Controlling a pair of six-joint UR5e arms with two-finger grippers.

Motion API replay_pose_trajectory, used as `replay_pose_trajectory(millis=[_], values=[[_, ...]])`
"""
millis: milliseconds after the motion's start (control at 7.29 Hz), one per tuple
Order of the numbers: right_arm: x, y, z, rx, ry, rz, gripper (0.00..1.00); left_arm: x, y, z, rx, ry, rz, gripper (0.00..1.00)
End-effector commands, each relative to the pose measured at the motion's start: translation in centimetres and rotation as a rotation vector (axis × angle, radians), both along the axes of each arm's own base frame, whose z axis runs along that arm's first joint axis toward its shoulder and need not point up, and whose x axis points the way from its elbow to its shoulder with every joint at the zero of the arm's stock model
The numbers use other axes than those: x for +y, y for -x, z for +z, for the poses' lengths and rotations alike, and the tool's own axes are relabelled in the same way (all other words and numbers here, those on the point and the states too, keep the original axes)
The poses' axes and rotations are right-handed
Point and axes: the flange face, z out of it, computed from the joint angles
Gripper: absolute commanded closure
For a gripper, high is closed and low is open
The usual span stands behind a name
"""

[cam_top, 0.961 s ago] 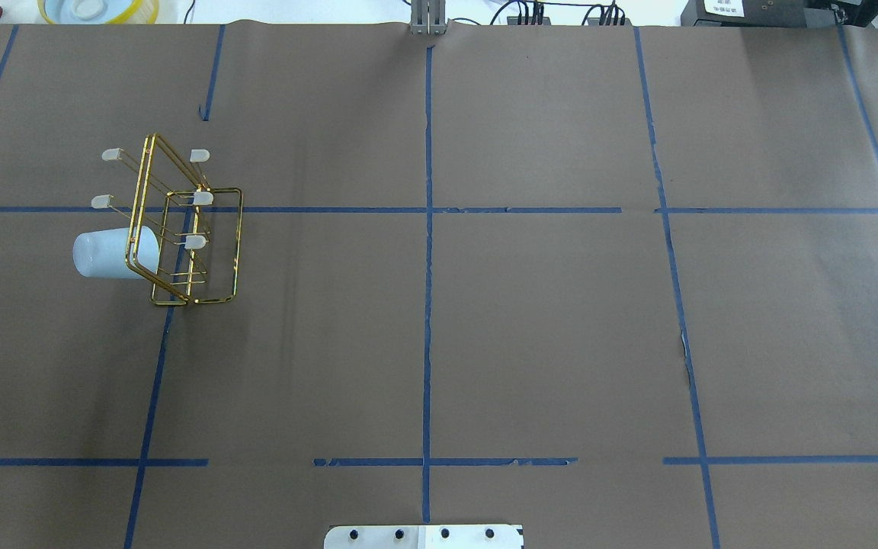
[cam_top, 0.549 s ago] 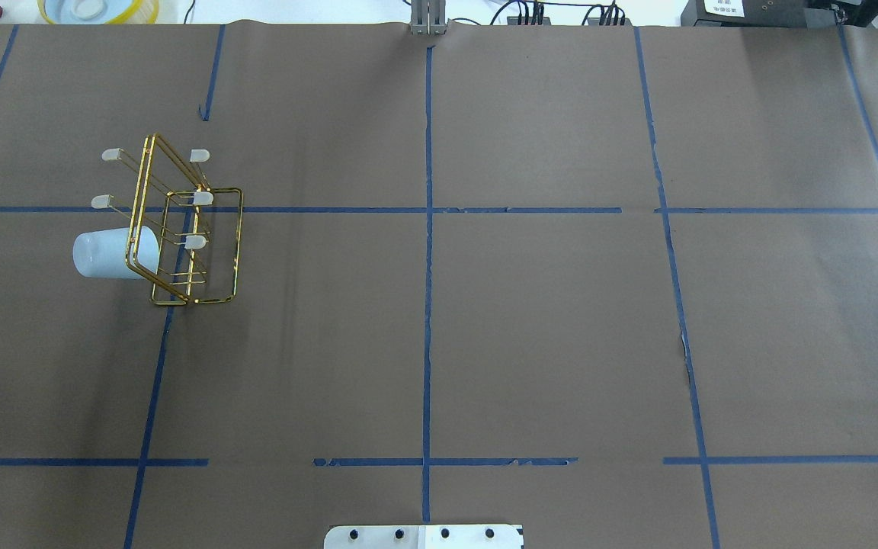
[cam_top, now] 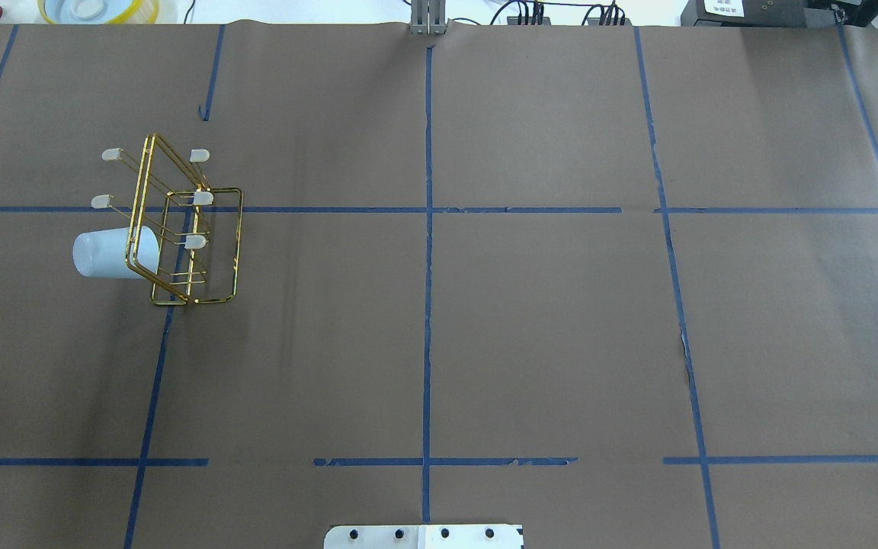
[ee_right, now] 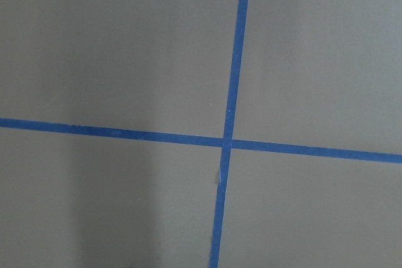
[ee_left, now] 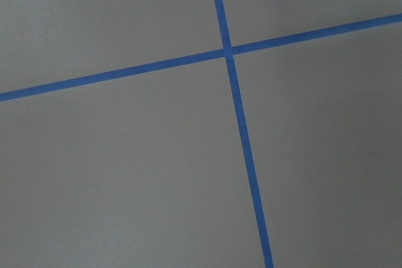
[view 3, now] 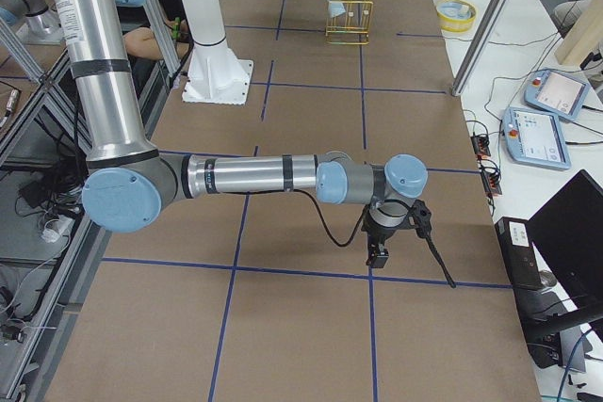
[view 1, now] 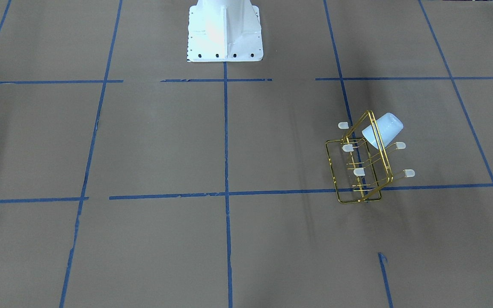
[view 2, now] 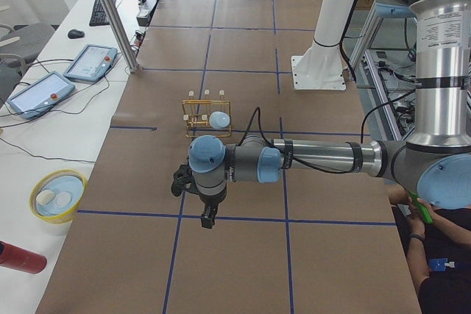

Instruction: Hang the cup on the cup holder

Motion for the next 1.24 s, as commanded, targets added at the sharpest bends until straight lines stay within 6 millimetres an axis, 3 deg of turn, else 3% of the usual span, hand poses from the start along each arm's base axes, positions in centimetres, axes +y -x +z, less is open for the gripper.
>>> replay_pose_trajectory(millis=[0,1098], values=[[-0.01,0.00,-0.01,0.000,-0.001,0.000,0.00,-0.09,-0.03,-0.07,-0.001,0.004,-0.001,0.00],[-0.01,0.00,-0.01,0.000,-0.001,0.000,0.00,-0.18,0.02,-0.90,0.003,0.029,-0.004,0.00]])
